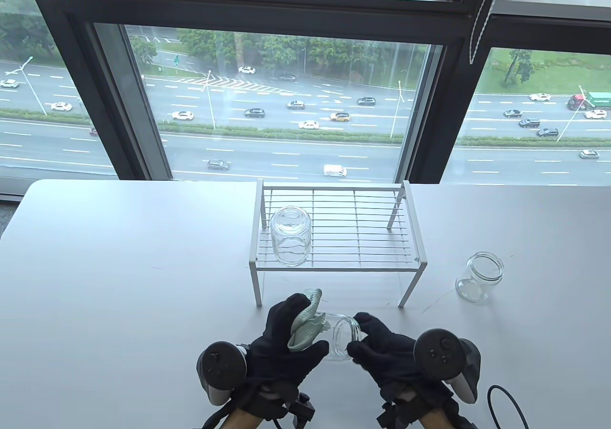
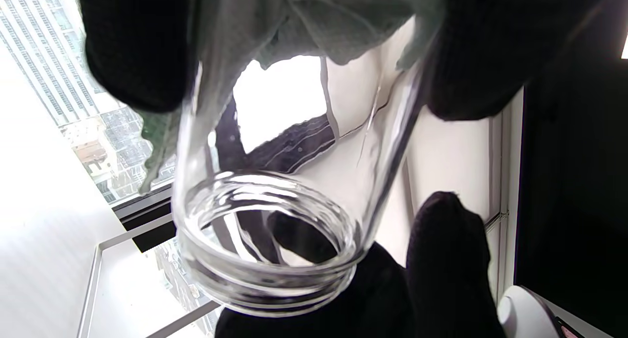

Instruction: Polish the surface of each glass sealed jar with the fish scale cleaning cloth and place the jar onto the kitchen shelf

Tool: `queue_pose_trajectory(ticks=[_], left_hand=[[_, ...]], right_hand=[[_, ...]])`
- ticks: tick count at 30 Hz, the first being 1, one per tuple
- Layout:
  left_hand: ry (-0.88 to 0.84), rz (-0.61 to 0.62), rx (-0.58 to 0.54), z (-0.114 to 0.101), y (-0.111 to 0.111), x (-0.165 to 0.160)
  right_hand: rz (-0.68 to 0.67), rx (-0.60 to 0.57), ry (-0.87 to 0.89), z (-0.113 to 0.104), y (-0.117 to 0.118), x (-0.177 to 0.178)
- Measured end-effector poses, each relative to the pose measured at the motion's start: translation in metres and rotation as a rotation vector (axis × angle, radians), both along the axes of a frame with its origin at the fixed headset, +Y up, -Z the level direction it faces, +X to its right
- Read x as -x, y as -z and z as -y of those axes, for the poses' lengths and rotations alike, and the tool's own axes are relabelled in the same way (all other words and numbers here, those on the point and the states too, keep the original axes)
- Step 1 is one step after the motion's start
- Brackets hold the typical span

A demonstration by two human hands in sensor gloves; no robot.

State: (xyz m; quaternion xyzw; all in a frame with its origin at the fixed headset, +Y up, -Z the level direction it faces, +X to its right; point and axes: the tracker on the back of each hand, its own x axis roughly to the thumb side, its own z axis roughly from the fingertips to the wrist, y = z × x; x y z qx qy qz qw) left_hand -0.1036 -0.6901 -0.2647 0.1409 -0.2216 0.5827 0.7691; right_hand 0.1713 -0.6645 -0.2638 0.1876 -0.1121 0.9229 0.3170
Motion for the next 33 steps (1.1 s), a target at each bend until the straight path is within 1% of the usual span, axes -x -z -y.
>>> queue_pose_trajectory(ticks=[1, 2, 4, 5, 7, 9, 10, 12, 14, 16, 17, 18, 20, 23, 24, 26, 28, 29, 30, 32, 33], left_hand=[[0.023, -0.006, 0.004, 0.001, 0.0, -0.001], [0.032, -0.005, 0.007, 0.002, 0.0, -0.002], [0.036, 0.012, 0.024, 0.003, -0.001, -0.005], [0.029, 0.03, 0.035, 0.004, -0.001, -0.008], [0.022, 0.064, 0.06, 0.004, -0.003, -0.012], [0.011, 0.057, 0.082, 0.004, -0.006, -0.015], [0.013, 0.063, 0.082, 0.004, -0.007, -0.016], [0.049, 0.071, 0.056, 0.004, -0.008, -0.018], [0.047, 0.09, 0.034, 0.004, -0.008, -0.021], [0.019, 0.097, 0.016, 0.003, -0.009, -0.022], [0.015, 0.098, -0.011, 0.002, -0.01, -0.021], [0.012, 0.1, -0.026, 0.001, -0.01, -0.02], [0.025, 0.101, -0.063, -0.001, -0.01, -0.02], [0.024, 0.113, -0.115, -0.001, -0.009, -0.02], [0.023, 0.118, -0.122, -0.002, -0.009, -0.02], [0.03, 0.108, -0.129, -0.004, -0.009, -0.018], [0.041, 0.103, -0.143, -0.006, -0.008, -0.015], [0.047, 0.104, -0.142, -0.007, -0.008, -0.014], [0.055, 0.109, -0.138, -0.007, -0.007, -0.014], [0.053, 0.134, -0.126, -0.005, -0.004, -0.013], [0.028, 0.169, -0.121, -0.002, -0.002, -0.013]], right_hand=[[-0.029, -0.126, -0.053, -0.004, -0.005, 0.005], [-0.065, -0.164, -0.075, -0.005, -0.007, 0.01], [-0.166, -0.174, -0.121, -0.004, -0.013, 0.023], [-0.179, -0.188, -0.126, -0.002, -0.018, 0.032], [-0.149, -0.254, -0.186, 0.0, -0.024, 0.044], [-0.066, -0.333, -0.278, 0.002, -0.029, 0.05], [-0.038, -0.369, -0.364, 0.002, -0.031, 0.055], [0.004, -0.423, -0.44, 0.002, -0.035, 0.059], [0.025, -0.464, -0.468, 0.0, -0.036, 0.058], [0.015, -0.441, -0.415, -0.002, -0.034, 0.053], [0.011, -0.379, -0.338, -0.001, -0.031, 0.048], [0.003, -0.344, -0.296, 0.0, -0.029, 0.046], [-0.014, -0.225, -0.183, 0.002, -0.022, 0.04], [-0.056, -0.013, 0.039, 0.007, -0.01, 0.029], [-0.071, 0.028, 0.081, 0.009, -0.008, 0.028], [-0.12, 0.164, 0.222, 0.015, -0.001, 0.023], [-0.19, 0.343, 0.393, 0.025, 0.005, 0.02], [-0.215, 0.415, 0.446, 0.028, 0.008, 0.02], [-0.262, 0.53, 0.511, 0.034, 0.01, 0.019], [-0.301, 0.642, 0.612, 0.043, 0.013, 0.02], [-0.329, 0.69, 0.644, 0.046, 0.014, 0.02]])
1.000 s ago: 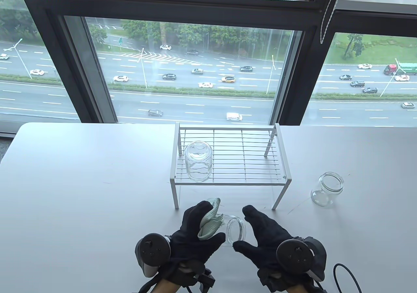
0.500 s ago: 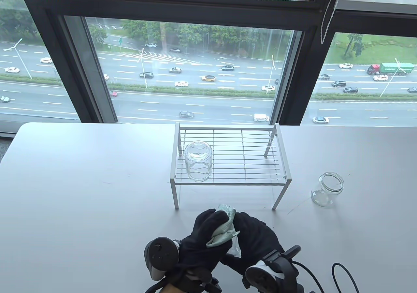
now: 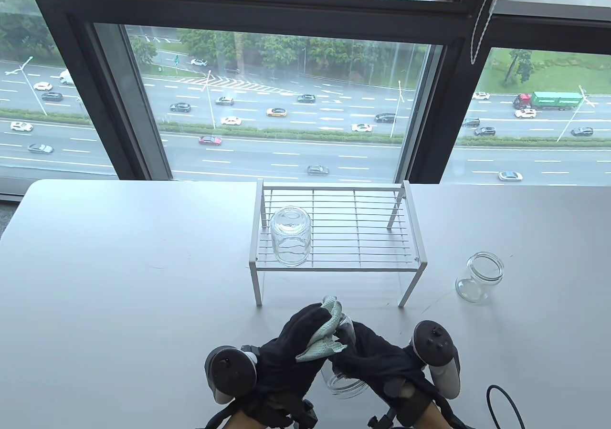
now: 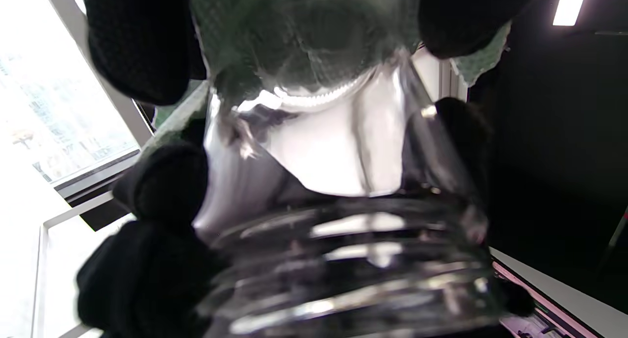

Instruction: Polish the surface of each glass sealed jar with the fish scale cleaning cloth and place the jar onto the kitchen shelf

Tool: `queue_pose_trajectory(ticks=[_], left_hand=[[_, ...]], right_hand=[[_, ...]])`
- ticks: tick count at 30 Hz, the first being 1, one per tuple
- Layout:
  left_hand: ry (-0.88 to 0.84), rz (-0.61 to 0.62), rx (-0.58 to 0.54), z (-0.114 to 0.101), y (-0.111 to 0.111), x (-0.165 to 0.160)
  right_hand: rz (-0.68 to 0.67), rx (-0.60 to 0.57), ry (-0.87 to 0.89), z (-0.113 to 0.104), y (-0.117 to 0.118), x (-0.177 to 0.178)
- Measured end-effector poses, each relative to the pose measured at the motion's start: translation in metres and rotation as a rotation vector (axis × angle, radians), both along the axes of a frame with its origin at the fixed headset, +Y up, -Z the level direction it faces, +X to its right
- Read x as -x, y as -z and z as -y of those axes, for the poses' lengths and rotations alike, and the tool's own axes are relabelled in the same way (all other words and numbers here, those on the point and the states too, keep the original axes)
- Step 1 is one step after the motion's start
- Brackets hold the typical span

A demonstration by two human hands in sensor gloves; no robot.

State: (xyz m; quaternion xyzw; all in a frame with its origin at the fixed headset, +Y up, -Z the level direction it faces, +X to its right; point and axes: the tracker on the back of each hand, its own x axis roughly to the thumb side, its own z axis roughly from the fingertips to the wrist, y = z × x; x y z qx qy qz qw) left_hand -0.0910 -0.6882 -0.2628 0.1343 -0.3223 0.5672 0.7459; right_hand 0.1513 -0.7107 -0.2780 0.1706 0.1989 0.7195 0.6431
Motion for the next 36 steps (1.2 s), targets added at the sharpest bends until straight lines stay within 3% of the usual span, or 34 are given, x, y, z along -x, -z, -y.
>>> queue_pose_trajectory(ticks=[6, 12, 17, 25, 33, 36], left_hand=[[-0.037, 0.061, 0.051, 0.003, 0.005, 0.001], [-0.01, 0.095, 0.061, 0.001, 0.007, 0.004], [0.014, 0.022, -0.085, -0.006, 0.001, 0.005], [0.124, -0.064, -0.182, -0.015, -0.001, 0.01], [-0.079, -0.056, -0.068, -0.015, 0.007, 0.029], [-0.019, -0.109, -0.05, -0.015, 0.011, 0.038]], right_hand=[[-0.136, 0.094, 0.137, 0.011, 0.003, 0.006], [-0.178, -0.056, 0.038, 0.006, 0.002, 0.011], [-0.195, -0.139, -0.055, 0.001, 0.0, 0.014], [-0.108, -0.209, -0.147, -0.003, 0.0, 0.009], [-0.123, -0.243, -0.118, -0.008, -0.001, 0.008], [-0.066, -0.291, -0.138, -0.011, -0.001, 0.004]])
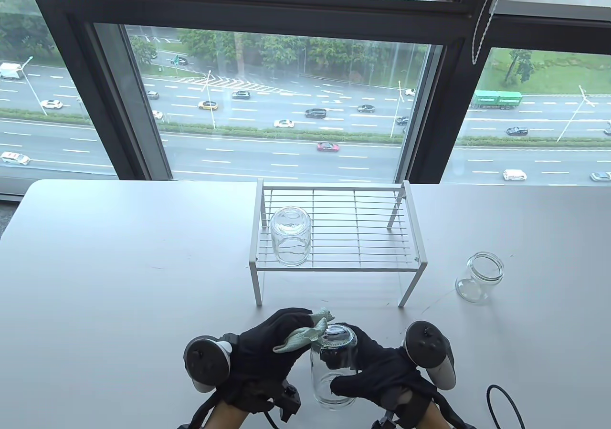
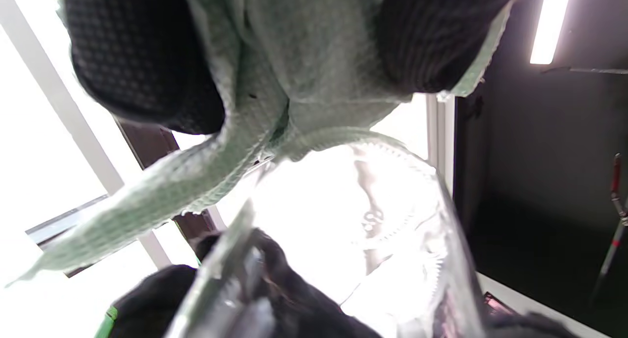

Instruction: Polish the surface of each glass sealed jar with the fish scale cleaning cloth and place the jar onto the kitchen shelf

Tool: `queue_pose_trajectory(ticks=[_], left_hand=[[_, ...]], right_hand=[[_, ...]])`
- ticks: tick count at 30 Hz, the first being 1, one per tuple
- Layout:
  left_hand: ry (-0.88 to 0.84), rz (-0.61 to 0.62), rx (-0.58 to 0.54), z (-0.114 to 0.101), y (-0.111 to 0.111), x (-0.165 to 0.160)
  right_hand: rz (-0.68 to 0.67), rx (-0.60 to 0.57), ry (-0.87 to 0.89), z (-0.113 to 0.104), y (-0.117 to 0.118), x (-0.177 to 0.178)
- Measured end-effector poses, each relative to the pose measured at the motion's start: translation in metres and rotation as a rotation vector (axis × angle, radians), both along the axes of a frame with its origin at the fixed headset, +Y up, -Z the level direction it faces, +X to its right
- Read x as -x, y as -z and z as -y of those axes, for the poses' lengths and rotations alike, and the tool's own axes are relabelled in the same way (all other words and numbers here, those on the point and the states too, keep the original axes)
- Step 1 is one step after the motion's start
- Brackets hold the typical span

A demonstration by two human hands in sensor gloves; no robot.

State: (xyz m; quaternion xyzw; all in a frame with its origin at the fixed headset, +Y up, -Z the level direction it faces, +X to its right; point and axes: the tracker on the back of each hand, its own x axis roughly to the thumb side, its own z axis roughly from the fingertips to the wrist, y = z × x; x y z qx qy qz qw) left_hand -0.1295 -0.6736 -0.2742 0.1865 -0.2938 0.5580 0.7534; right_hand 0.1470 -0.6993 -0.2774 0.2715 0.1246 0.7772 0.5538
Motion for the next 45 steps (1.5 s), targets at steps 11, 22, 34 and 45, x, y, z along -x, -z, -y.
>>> queue_pose_trajectory(ticks=[11, 22, 34, 45], left_hand=[[0.486, -0.045, 0.386, 0.03, 0.027, 0.008], [0.608, -0.003, 0.44, 0.041, 0.032, 0.004], [0.609, 0.002, 0.409, 0.04, 0.031, 0.002], [0.613, 0.003, 0.405, 0.039, 0.031, 0.002]], right_hand=[[0.325, -0.286, -0.082, -0.028, 0.004, -0.021], [0.477, -0.438, -0.218, -0.062, 0.051, -0.009], [0.581, -0.423, -0.254, -0.081, 0.107, 0.012], [0.628, -0.327, -0.302, -0.061, 0.142, 0.024]])
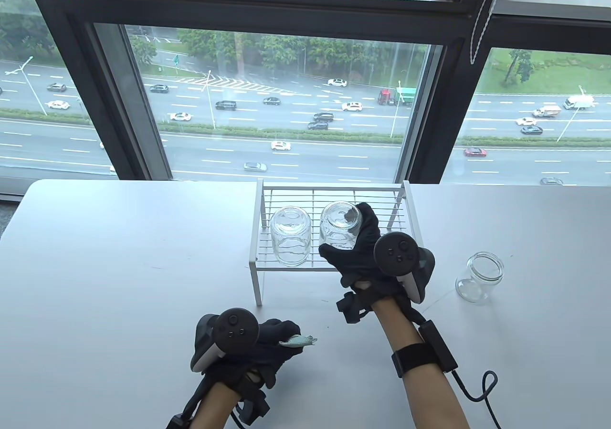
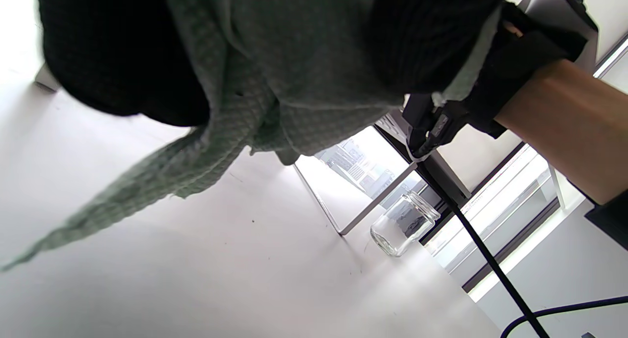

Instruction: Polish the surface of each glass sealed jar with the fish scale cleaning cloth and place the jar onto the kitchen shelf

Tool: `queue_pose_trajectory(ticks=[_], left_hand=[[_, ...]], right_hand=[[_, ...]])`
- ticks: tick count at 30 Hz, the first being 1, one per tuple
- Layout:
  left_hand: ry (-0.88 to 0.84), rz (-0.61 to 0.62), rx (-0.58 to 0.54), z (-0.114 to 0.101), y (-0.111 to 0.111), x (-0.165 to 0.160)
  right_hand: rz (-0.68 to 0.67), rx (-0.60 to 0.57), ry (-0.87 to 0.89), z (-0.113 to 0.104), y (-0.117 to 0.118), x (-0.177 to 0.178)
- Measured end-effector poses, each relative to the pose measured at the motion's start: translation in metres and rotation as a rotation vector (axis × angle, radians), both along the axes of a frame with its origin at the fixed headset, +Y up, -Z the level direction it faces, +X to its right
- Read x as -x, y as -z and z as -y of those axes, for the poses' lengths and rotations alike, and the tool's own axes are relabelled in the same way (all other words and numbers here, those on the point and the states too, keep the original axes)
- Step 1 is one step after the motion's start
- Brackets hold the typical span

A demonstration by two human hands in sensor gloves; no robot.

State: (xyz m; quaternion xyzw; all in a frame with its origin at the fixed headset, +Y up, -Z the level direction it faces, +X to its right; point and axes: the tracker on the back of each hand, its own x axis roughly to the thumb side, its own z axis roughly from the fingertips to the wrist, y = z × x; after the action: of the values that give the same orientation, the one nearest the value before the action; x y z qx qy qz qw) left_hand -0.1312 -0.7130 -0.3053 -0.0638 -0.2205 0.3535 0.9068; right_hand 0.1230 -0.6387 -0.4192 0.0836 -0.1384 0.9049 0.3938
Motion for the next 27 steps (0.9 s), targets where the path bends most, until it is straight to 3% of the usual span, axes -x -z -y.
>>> queue_pose_trajectory(ticks=[8, 27], left_hand=[[0.003, 0.003, -0.005, 0.0, 0.0, 0.0], [0.005, 0.0, 0.003, 0.0, 0.0, -0.001]], right_hand=[[0.001, 0.019, 0.014, 0.015, 0.006, 0.0], [-0.04, 0.039, 0.033, 0.016, 0.003, 0.002]])
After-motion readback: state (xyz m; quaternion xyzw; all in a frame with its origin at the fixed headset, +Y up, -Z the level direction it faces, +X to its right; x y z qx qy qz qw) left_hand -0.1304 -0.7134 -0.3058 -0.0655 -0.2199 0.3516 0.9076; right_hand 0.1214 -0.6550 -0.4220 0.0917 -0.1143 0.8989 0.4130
